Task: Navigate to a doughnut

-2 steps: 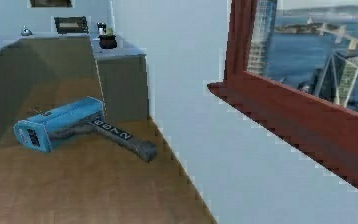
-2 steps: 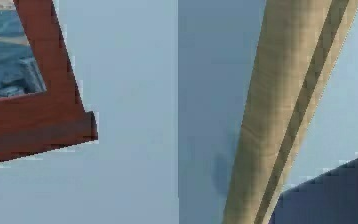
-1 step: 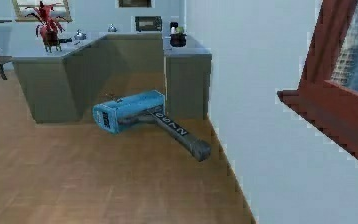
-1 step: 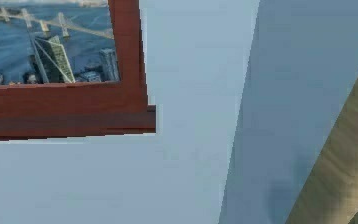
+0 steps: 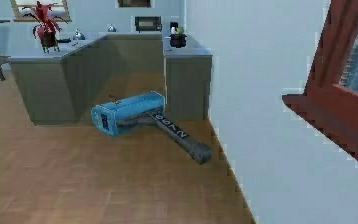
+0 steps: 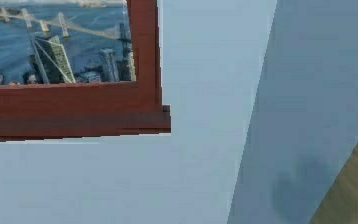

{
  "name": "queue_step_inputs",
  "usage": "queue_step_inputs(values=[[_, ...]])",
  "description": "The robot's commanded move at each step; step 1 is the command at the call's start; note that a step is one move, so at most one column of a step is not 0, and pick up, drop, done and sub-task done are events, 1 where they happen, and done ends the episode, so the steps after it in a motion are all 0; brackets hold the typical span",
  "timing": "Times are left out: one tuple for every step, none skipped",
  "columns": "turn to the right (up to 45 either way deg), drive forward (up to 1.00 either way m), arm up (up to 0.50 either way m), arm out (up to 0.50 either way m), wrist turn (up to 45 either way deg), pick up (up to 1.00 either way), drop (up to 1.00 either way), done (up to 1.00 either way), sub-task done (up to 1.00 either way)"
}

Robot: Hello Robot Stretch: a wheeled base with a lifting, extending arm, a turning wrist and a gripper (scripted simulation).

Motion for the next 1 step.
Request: queue_step_inputs(values=[[-24.0, 0.00, 0.00, 0.00, 0.0, 0.00, 0.00, 0.00, 0.00]])
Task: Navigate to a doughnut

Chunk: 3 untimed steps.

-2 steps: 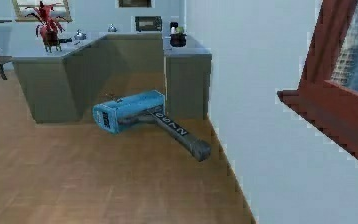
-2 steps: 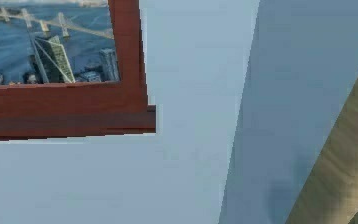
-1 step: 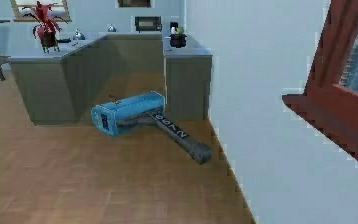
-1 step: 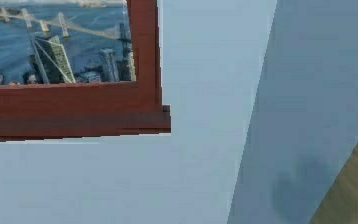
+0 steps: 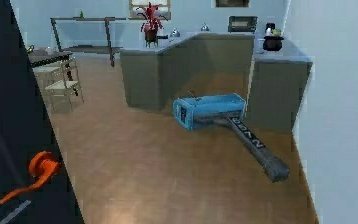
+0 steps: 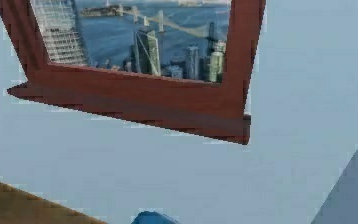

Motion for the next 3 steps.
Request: queue_step_inputs(values=[[0.0, 0.80, 0.00, 0.00, 0.0, 0.00, 0.00, 0.00, 0.00], [-30.0, 0.00, 0.00, 0.00, 0.0, 0.00, 0.00, 0.00, 0.00], [0.0, 0.45, 0.00, 0.00, 0.0, 0.00, 0.00, 0.00, 0.00]])
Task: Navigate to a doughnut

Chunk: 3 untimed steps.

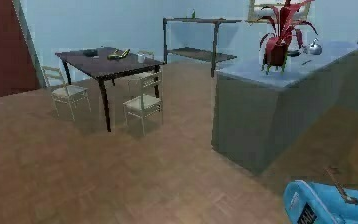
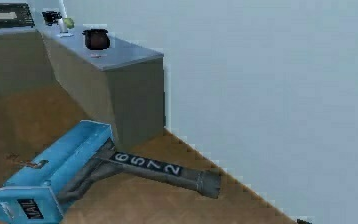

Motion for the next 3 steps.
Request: queue_step_inputs(values=[[45.0, 0.00, 0.00, 0.00, 0.0, 0.00, 0.00, 0.00, 0.00], [0.0, 1.00, 0.00, 0.00, 0.0, 0.00, 0.00, 0.00, 0.00], [6.0, 0.00, 0.00, 0.00, 0.0, 0.00, 0.00, 0.00, 0.00]])
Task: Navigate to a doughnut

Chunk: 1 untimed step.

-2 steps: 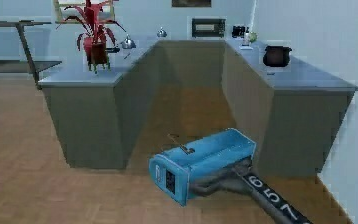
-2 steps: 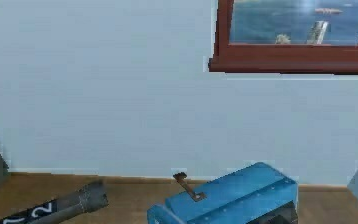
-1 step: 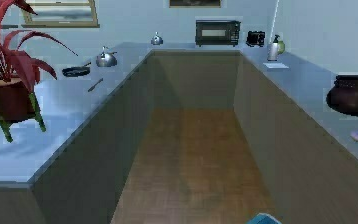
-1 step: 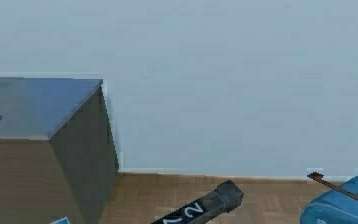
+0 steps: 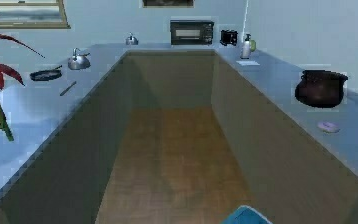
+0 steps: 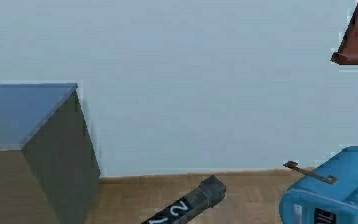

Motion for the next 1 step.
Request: queue_step_inputs(values=[[0.0, 0.50, 0.00, 0.00, 0.0, 0.00, 0.00, 0.00, 0.00]])
